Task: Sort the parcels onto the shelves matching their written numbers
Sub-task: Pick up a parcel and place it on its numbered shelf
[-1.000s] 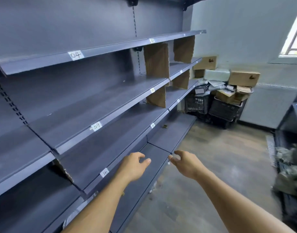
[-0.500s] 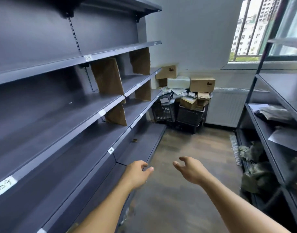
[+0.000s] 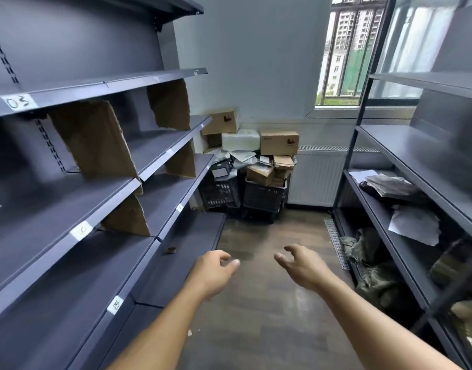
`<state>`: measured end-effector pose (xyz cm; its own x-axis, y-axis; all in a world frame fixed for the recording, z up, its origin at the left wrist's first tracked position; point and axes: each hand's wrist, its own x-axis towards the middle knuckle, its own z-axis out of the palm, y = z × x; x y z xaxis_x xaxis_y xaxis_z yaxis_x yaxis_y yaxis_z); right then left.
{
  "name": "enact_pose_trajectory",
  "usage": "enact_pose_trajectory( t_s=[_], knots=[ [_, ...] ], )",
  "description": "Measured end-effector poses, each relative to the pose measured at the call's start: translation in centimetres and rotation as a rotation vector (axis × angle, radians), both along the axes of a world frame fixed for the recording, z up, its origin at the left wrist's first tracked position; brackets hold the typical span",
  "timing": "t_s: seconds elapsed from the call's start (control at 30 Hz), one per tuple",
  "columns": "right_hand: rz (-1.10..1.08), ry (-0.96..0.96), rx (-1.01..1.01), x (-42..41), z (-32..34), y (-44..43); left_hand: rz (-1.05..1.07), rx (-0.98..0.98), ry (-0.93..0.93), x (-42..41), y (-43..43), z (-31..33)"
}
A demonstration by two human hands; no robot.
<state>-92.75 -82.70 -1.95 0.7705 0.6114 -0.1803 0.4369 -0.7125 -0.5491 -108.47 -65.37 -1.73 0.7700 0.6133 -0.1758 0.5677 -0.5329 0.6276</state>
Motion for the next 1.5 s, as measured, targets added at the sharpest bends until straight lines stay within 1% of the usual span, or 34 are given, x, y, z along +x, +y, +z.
enact_pose_trajectory(
  t_s=[0.17, 0.37, 0.5, 0.73, 0.93, 1.07, 1.23, 1.5],
  knots=[
    [-0.047, 0.006, 0.009, 4.3, 0.7, 5.4, -0.036, 0.016, 0.000, 5.8, 6.3, 0.9],
    [-0.084, 0.053, -0.021, 10.0, -0.5, 9.1, -0.095, 0.005, 0.021, 13.1, 10.7, 0.5],
    [-0.098, 0.057, -0.021, 15.6, -1.2, 11.3, -0.106, 0.000, 0.033, 19.1, 13.4, -0.1],
    [-0.012, 0.007, -0.101, 28.7, -2.8, 17.1, -0.085, 0.038, 0.081, 30.7, 17.7, -0.9],
    [0.090, -0.035, -0.119, 39.2, -0.8, 22.7, -0.031, 0.068, 0.104, 39.9, 21.8, 0.4],
    [0.147, -0.055, -0.157, 44.0, 0.1, 25.9, -0.023, 0.087, 0.121, 44.3, 24.6, 0.6],
    [0.183, -0.063, -0.176, 49.7, -0.3, 30.7, -0.036, 0.099, 0.138, 49.9, 29.2, 0.3],
    [0.160, -0.095, -0.169, 59.3, -0.5, 41.0, -0.073, 0.104, 0.095, 60.7, 40.7, -0.6]
  ],
)
